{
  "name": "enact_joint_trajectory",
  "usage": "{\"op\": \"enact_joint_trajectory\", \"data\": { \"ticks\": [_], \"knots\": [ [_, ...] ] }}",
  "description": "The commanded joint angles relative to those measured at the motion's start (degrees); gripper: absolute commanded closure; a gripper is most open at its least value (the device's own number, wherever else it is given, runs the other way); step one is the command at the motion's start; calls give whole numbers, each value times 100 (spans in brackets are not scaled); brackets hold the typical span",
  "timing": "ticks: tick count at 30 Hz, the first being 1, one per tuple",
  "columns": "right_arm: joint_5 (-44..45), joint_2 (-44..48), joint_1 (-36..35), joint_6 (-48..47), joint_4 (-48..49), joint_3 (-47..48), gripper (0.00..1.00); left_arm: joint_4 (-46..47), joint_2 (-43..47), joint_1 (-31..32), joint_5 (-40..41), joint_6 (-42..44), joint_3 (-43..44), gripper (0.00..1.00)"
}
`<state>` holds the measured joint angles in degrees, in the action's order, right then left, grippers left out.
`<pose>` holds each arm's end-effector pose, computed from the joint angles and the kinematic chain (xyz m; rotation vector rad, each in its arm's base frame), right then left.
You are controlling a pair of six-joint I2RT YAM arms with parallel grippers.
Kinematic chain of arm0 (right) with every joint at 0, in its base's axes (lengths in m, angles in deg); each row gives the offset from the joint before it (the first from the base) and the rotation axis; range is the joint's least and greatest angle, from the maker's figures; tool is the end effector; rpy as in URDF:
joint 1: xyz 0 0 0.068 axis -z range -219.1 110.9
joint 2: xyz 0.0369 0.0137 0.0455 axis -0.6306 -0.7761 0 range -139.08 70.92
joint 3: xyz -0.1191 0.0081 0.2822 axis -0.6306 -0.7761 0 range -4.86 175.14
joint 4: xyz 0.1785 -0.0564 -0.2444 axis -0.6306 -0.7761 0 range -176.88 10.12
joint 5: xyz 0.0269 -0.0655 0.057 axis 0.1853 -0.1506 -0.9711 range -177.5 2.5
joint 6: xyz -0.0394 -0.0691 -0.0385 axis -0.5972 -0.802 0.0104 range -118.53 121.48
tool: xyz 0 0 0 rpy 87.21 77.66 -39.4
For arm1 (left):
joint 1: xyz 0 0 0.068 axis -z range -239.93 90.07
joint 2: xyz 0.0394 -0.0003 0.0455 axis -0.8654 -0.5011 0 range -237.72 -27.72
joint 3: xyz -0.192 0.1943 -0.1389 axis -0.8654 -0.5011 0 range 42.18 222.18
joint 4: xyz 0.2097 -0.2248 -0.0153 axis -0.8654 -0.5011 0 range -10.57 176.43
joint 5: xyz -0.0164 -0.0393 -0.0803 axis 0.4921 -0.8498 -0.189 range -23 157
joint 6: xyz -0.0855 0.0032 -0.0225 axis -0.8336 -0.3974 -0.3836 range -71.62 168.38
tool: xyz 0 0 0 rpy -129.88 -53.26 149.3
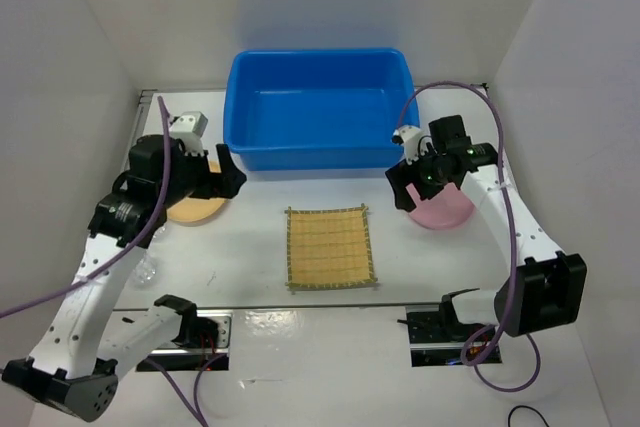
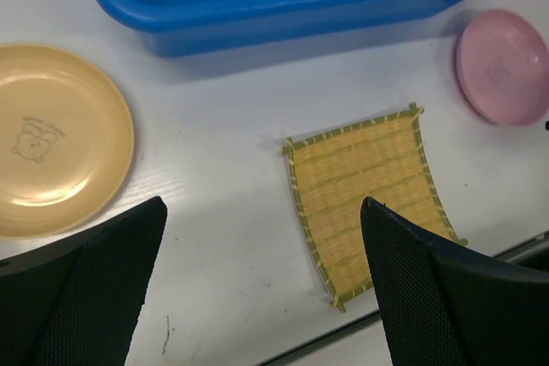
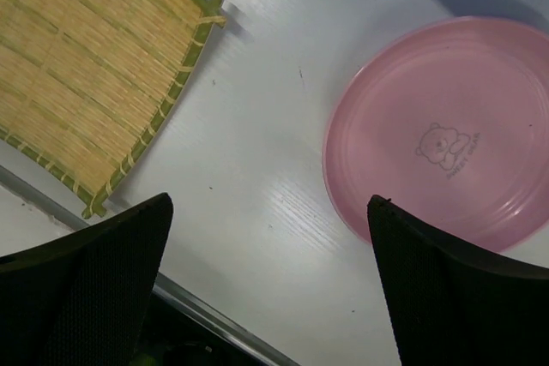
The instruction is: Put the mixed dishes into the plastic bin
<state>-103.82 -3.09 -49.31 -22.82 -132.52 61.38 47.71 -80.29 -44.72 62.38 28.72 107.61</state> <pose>0.3021 0.0769 0.2903 -0.8594 2.4371 0.2837 0.2385 -0.0713 0.4081 -0.0279 2.0519 -0.4643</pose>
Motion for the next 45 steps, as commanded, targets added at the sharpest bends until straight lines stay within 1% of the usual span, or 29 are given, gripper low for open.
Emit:
{"op": "enact_joint_trajectory", "data": {
  "ticks": [1, 2, 3, 4, 5, 6, 7, 8, 11, 12, 13, 14, 17, 19, 21, 23, 24, 25, 26, 27, 29, 31, 32, 33, 36, 38, 41, 44, 45],
  "knots": [
    [-179, -323, -119, -295, -325, 126, 1, -224, -613, 114, -496, -186, -539, 0],
    [-75, -411, -243, -382, -326, 126, 1, -224, -613, 193, -496, -414, -644, 0],
    [48, -560, -392, -522, -387, 126, 5, -15, -526, 255, -583, -468, -732, 0],
    [372, -613, -759, -602, -387, 39, 7, -13, -526, 255, -958, -469, -812, 0],
    [592, -718, -945, -655, -265, -75, 7, -13, -656, 255, -1301, -469, -908, 0],
    [1003, -771, -1138, -656, -264, -76, 7, -13, -814, 255, -1478, -469, -909, 0],
    [1121, -833, -1488, -751, -212, -146, 7, -13, -963, 403, -1619, -469, -970, 0],
    [1174, -886, -1631, -839, -211, -146, 7, -13, -1139, 483, -1699, -547, -971, 0],
    [1175, -1140, -2001, -946, -211, -16, 8, 311, -1202, 484, -1874, -995, -1190, 0],
    [1114, -1306, -2002, -946, -133, 47, 11, 312, -1272, 484, -1876, -1257, -1356, 0],
    [1043, -1395, -2002, -946, -132, 108, 16, 399, -1325, 484, -1980, -1338, -1453, 0],
    [869, -1492, -2002, -893, -132, 230, 25, 566, -1386, 545, -2173, -1426, -1585, 0],
    [603, -1870, -2194, -709, -10, 284, 31, 1005, -1317, 545, -2411, -1916, -2208, 0],
    [603, -2116, -2405, -419, 245, 119, 31, 1408, -1106, 606, -2412, -2199, -2620, 0],
    [603, -2335, -2406, -235, 368, 13, 26, 1647, -974, 607, -2412, -2523, -2833, 0],
    [393, -2450, -2406, -181, 448, 12, 28, 1929, -1087, 607, -2473, -2656, -3088, 0],
    [392, -2451, -2406, -103, 509, -58, 34, 1982, -1158, 607, -2473, -2657, -3141, 0],
    [323, -2512, -2458, -32, 596, -58, 50, 1982, -1228, 607, -2473, -2718, -3142, 0],
    [322, -2512, -2459, -32, 597, -111, 57, 2069, -1350, 607, -2473, -2719, -3194, 0],
    [322, -2512, -2459, 21, 684, -163, 63, 2149, -1352, 659, -2473, -2719, -3194, 0],
    [498, -2565, -2459, 92, 764, -225, 69, 2359, -1404, 660, -2473, -2779, -3325, 0],
    [629, -2722, -2459, 92, 817, -286, 73, 2544, -1404, 660, -2473, -2850, -3413, 0],
    [630, -2775, -2459, 92, 878, -287, 77, 2832, -1352, 660, -2534, -2903, -3484, 0],
    [630, -2845, -2459, 92, 878, -287, 79, 2913, -1291, 660, -2535, -2955, -3606, 0],
    [691, -2916, -2459, 144, 879, -287, 84, 3221, -1229, 660, -2535, -3069, -3765, 0],
    [752, -3021, -2459, 144, 940, -287, 89, 3509, -1316, 660, -2727, -3122, -3931, 0],
    [805, -3075, -2459, 197, 940, -287, 92, 3862, -1833, 660, -2947, -3123, -4003, 0],
    [805, -3075, -2459, 197, 940, -287, 94, 4004, -2615, 782, -3070, -3009, -3907, 0],
    [805, -3075, -2459, 197, 940, -339, 94, 4152, -3000, 783, -3071, -3009, -3854, 0]
  ]
}}
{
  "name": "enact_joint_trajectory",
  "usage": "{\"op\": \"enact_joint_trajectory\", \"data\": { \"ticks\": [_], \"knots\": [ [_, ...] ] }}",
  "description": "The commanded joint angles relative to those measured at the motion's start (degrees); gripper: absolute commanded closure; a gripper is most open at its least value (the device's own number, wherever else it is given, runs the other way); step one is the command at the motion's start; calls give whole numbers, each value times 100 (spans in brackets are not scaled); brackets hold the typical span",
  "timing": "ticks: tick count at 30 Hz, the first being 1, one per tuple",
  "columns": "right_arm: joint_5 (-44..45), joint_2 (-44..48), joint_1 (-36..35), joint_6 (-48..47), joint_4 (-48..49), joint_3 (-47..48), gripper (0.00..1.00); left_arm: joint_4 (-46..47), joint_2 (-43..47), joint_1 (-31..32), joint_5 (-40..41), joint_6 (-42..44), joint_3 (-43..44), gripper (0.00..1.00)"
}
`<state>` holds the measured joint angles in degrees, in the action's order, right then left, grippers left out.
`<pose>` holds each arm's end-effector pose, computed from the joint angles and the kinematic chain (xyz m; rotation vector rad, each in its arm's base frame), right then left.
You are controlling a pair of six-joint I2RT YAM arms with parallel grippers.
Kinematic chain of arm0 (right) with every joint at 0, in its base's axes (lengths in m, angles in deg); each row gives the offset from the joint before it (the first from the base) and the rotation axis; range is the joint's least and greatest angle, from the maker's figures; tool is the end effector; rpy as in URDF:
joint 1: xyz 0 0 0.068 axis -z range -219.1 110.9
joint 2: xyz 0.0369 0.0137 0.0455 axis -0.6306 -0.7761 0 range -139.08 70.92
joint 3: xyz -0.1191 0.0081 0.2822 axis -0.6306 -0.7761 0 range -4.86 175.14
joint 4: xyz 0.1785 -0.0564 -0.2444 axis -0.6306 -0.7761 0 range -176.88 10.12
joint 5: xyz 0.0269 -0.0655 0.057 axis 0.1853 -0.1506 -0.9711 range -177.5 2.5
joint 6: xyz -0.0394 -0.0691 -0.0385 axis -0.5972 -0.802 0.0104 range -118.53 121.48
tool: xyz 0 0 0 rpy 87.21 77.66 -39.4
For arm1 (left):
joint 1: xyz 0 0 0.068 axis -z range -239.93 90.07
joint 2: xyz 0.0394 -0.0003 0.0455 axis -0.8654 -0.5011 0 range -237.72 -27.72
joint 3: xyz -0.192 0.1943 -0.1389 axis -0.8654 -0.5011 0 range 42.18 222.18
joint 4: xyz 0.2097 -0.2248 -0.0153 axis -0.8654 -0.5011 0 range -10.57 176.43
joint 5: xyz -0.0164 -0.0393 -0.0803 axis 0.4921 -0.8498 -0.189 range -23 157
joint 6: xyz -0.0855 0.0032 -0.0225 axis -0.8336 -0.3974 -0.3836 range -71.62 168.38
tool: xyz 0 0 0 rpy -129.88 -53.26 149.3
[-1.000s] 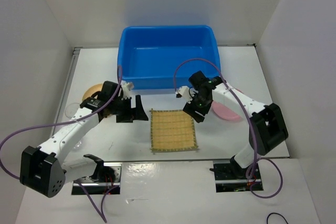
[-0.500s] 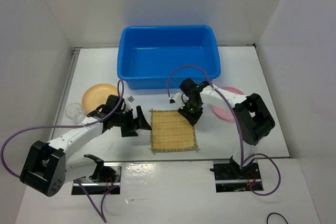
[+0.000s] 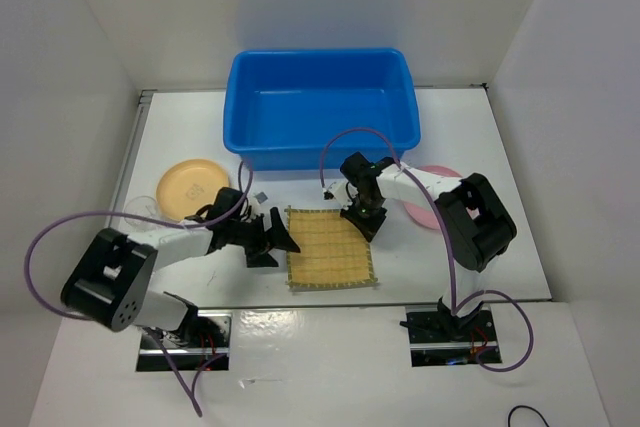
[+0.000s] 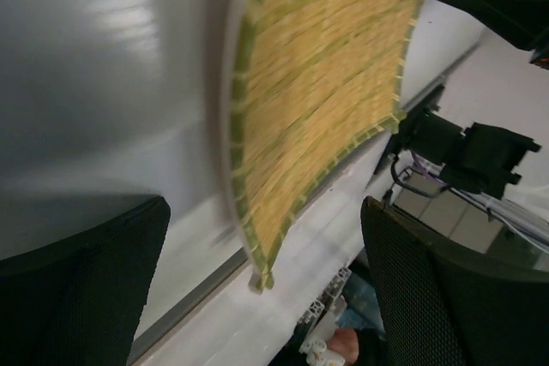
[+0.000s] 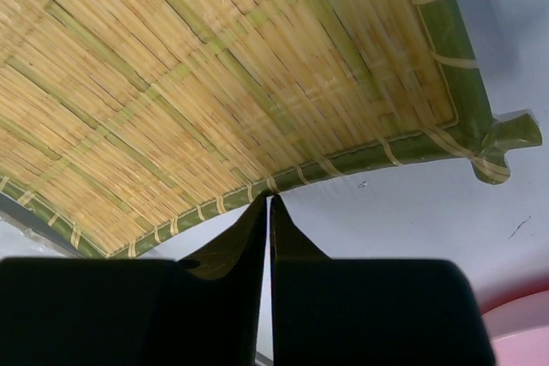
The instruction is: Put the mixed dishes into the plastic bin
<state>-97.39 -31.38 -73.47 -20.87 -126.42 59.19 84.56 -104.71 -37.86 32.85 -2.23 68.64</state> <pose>0.2940 0.2175 0.1195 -1.4628 2.6844 0.2774 0.2344 -0.1426 0.1055 -0.3923 2.6874 -1.2135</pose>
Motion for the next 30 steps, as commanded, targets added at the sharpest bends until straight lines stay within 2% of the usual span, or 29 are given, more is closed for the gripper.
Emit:
{"op": "enact_joint_trajectory", "data": {
  "ticks": [1, 4, 11, 14, 15, 16, 19, 20, 22, 24, 26, 30],
  "knots": [
    [163, -246, -43, 2, 330, -121, 94, 599, -728, 96, -231, 86, 96, 0],
    [163, -246, -96, 2, 330, -121, 94, 1398, -993, 148, -478, -150, -71, 0],
    [163, -246, -96, 2, 383, -121, 95, 2189, -1186, 263, -610, -274, -132, 0],
    [163, -246, -96, 2, 383, -121, 95, 2427, -1414, 386, -751, -336, -1, 8],
    [163, -246, -96, 2, 383, -121, 95, 2480, -1467, 465, -820, -336, 0, 12],
    [163, -246, -96, 2, 383, -121, 95, 2481, -1572, 465, -821, -388, 61, 25],
    [163, -246, -96, 2, 383, -121, 95, 2533, -1644, 597, -821, -388, 123, 50],
    [163, -186, -96, 55, 383, -121, 95, 2481, -1705, 649, -873, -388, 184, 70],
    [163, -133, -96, 55, 383, -121, 95, 2176, -1705, 650, -874, -301, 289, 83],
    [216, -18, -96, 55, 383, -173, 95, 1719, -1549, 702, -726, -99, 473, 87],
    [216, 148, -96, 117, 383, -174, 98, 893, -1320, 834, -480, 199, 832, 88],
    [443, 1298, -96, 459, 129, 53, 100, -242, -565, 905, -163, 552, 1466, 93]
  ]
}}
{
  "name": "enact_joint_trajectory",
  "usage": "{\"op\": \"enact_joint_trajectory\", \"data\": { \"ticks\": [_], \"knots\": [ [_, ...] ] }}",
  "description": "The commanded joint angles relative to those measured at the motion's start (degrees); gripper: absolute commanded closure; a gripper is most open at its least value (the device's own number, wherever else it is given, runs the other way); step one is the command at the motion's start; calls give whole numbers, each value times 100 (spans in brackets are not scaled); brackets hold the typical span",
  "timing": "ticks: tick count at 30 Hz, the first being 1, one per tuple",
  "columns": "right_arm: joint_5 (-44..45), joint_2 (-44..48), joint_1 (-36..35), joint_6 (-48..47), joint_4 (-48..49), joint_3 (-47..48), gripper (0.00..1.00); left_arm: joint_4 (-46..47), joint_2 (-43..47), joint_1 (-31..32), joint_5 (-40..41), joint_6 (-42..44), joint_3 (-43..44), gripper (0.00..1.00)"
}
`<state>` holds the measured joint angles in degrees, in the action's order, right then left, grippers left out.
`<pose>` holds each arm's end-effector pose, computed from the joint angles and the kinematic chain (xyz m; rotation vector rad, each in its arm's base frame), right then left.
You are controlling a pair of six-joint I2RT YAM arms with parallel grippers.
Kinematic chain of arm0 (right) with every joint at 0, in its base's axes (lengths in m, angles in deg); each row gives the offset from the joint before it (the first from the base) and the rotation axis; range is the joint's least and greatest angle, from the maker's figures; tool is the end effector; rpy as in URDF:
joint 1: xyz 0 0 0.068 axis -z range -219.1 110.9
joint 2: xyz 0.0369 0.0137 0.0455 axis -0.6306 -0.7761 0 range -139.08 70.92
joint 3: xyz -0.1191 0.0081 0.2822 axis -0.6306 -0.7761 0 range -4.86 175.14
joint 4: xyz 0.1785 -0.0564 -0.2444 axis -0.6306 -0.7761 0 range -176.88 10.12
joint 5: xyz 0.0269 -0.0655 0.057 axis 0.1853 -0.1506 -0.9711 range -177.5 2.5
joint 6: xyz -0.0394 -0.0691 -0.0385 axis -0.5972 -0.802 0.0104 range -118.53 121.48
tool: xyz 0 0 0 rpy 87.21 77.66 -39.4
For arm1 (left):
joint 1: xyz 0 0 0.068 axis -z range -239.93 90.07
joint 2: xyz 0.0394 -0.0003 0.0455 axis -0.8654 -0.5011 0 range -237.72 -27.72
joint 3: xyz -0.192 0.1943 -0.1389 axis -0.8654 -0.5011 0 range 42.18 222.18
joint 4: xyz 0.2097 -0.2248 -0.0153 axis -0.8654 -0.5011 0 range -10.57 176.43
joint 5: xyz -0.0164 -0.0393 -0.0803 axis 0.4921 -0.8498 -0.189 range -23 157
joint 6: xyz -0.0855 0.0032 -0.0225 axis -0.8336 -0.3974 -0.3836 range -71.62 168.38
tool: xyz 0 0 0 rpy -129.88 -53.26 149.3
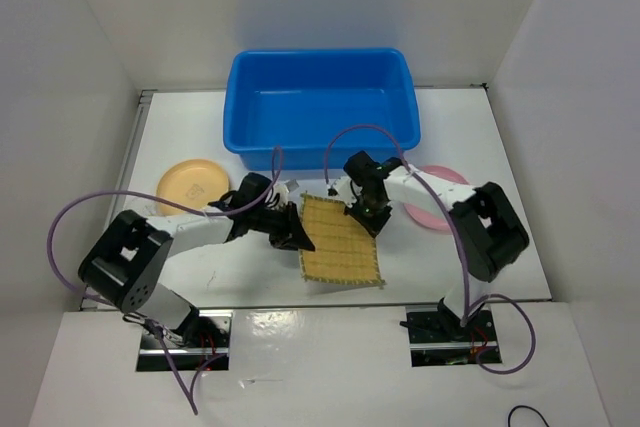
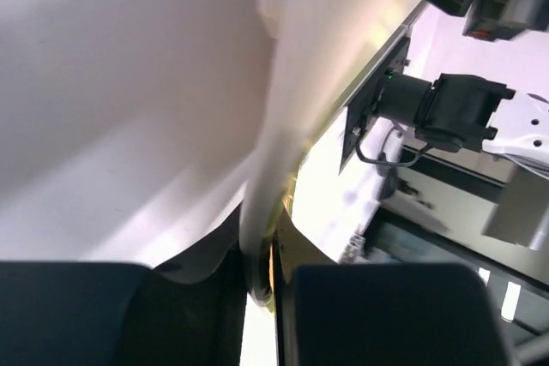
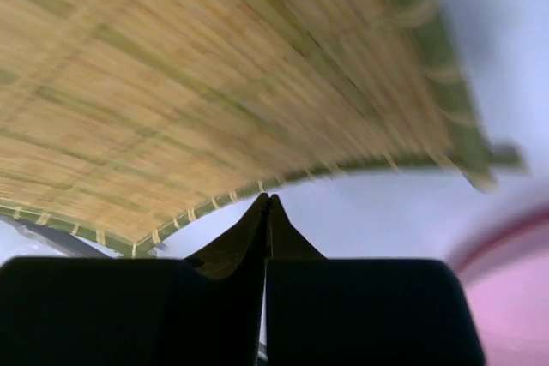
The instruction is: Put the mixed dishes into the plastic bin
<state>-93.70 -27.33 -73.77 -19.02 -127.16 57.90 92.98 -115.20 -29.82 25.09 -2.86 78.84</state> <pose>0.2881 0.2097 0.1362 -1.4096 2.6757 0.1859 0.2626 -0.2129 0.1294 -0.0643 2.6370 -1.4723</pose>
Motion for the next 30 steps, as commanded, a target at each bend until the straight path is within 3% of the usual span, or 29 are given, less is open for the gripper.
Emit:
{"op": "enact_joint_trajectory", "data": {
  "ticks": [1, 4, 5, 8, 9, 12, 16, 22, 27, 30],
  "knots": [
    [197, 1131, 4, 274, 89, 306, 100, -1503, 591, 101, 675, 668, 595, 93],
    [-37, 1379, 600, 388, -412, 702, 100, -2163, 803, 101, 518, 808, 1130, 96],
    [-240, 1449, 1185, 310, -509, 772, 100, -2323, 855, 101, 378, 809, 1254, 96],
    [-522, 1879, 2085, 239, -562, 1062, 100, -2763, 934, 101, 210, 879, 1736, 100],
    [-523, 2020, 2714, 239, -501, 1132, 100, -2834, 1030, 101, 157, 827, 1869, 100],
    [-164, 2766, 3614, 510, 218, 802, 100, -2834, 1145, 40, 95, 624, 2535, 100],
    [504, 3637, 3749, 738, 773, -87, 100, -2834, 900, -128, -133, 406, 3808, 100],
    [1129, 3691, 3969, 1030, 1099, -492, 100, -2500, -39, -461, -1099, -17, 5647, 100],
    [1585, 3813, 3969, 1196, 1099, -440, 100, -3053, -1673, -1111, -1389, -17, 7484, 95],
    [1648, 3814, 3969, 1249, 1160, -440, 100, -3465, -2868, -1332, -1399, -17, 9055, 95]
  ]
}}
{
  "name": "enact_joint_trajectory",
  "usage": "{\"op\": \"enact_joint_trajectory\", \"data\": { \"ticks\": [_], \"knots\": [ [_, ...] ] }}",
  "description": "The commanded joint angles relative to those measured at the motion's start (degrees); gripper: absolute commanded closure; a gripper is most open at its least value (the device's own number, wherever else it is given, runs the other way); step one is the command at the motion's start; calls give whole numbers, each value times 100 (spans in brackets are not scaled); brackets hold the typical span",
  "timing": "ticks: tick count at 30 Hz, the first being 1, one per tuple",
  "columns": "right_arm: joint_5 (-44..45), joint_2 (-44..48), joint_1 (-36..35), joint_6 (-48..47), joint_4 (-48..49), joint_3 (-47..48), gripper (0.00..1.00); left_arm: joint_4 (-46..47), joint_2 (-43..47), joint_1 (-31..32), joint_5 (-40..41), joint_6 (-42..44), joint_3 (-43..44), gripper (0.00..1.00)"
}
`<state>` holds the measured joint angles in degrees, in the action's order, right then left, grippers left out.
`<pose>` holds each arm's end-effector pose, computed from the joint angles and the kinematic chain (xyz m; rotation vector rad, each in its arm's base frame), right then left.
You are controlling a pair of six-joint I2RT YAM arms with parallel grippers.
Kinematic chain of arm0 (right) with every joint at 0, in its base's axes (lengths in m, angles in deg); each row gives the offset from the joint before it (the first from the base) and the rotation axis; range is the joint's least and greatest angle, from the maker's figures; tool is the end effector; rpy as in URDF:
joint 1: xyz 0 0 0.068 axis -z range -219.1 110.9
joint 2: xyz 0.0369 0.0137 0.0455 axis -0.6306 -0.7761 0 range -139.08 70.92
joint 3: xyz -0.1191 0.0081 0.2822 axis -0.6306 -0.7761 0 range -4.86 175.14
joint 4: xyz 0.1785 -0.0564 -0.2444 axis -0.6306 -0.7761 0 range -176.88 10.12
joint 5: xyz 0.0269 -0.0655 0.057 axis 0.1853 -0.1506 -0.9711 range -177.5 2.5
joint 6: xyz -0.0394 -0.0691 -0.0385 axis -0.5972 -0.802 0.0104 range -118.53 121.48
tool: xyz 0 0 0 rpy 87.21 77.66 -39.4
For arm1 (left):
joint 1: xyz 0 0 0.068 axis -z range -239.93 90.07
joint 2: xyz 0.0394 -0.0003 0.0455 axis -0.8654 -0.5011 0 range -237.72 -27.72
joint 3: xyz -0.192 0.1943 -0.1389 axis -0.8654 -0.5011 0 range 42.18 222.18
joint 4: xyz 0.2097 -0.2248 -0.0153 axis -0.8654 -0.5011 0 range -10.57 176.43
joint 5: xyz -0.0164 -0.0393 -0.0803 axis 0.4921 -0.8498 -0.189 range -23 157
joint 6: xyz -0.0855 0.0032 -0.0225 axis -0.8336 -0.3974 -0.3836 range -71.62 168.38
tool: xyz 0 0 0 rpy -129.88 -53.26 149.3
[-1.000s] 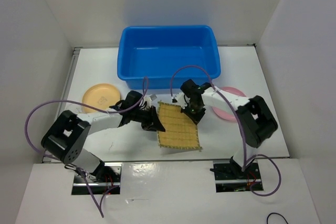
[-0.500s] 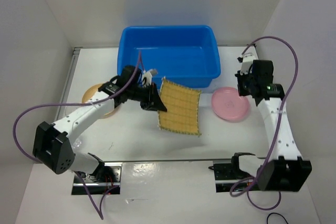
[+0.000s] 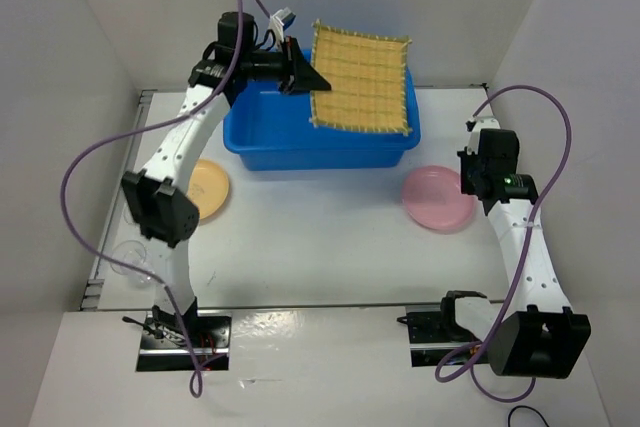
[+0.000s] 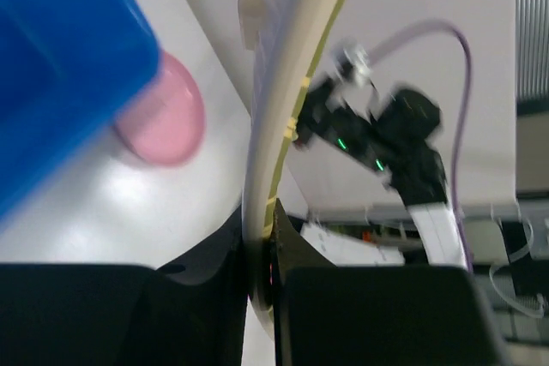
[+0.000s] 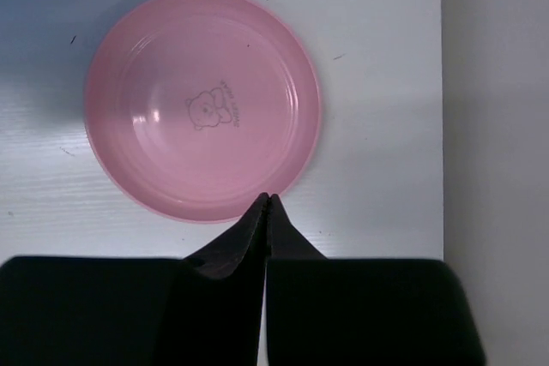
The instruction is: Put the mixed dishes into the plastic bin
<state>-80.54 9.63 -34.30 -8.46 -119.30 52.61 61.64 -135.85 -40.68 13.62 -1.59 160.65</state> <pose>0.2829 -0.0333 0.3115 -0.0433 2.3338 -0.2702 0.4592 -0.2271 0.4789 0.2131 2.0538 -1.6433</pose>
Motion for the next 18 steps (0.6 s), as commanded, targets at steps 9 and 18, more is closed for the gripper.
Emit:
{"op": "enact_joint_trajectory", "data": {
  "ticks": [9, 18],
  "knots": [
    [218, 180, 21, 194, 426, 36, 100, -728, -4839, -589, -366, -1647, 6012, 96],
    [218, 294, 21, 141, 426, 36, 99, -105, -6042, -589, -207, -1963, 6117, 94]
  ]
}}
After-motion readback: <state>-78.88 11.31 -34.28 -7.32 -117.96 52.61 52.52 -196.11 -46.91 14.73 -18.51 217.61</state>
